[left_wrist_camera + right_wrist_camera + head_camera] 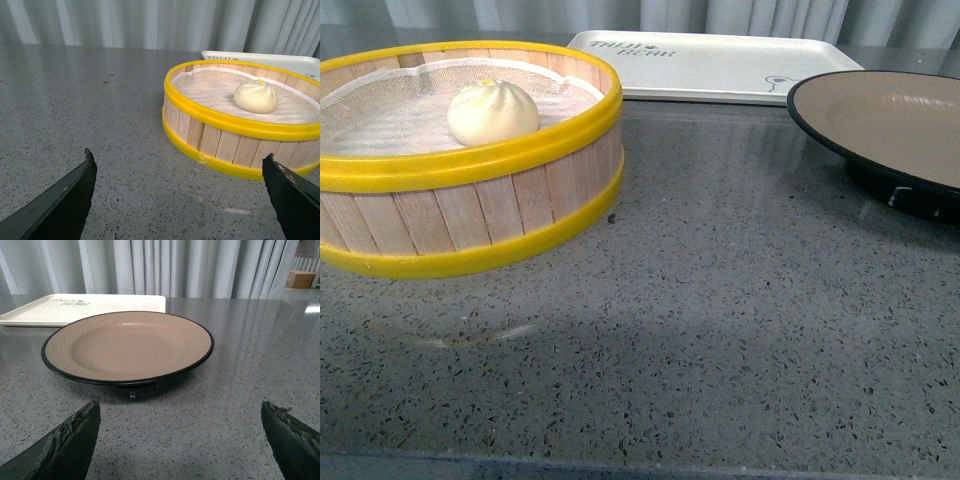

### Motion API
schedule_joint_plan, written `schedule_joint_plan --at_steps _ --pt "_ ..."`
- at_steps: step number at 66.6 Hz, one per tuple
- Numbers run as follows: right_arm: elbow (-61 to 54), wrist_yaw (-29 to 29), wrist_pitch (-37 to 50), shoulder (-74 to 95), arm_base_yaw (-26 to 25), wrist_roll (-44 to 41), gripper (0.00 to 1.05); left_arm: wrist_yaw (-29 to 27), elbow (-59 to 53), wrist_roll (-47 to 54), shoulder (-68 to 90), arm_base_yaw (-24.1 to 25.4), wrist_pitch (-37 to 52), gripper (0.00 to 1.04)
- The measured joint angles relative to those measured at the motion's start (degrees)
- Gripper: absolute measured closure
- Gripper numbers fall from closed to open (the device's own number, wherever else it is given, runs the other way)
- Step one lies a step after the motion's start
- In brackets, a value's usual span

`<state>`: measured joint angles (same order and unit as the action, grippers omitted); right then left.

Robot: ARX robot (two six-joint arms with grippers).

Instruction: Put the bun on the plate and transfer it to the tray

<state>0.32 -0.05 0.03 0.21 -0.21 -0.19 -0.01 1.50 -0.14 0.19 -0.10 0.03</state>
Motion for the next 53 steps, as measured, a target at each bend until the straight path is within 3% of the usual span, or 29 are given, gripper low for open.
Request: schedule_joint_plan --at_steps 53 --pt "0.0 0.0 0.0 0.0 0.0 0.0 0.09 0.0 0.0 0.0 0.0 0.0 0.0 0.07"
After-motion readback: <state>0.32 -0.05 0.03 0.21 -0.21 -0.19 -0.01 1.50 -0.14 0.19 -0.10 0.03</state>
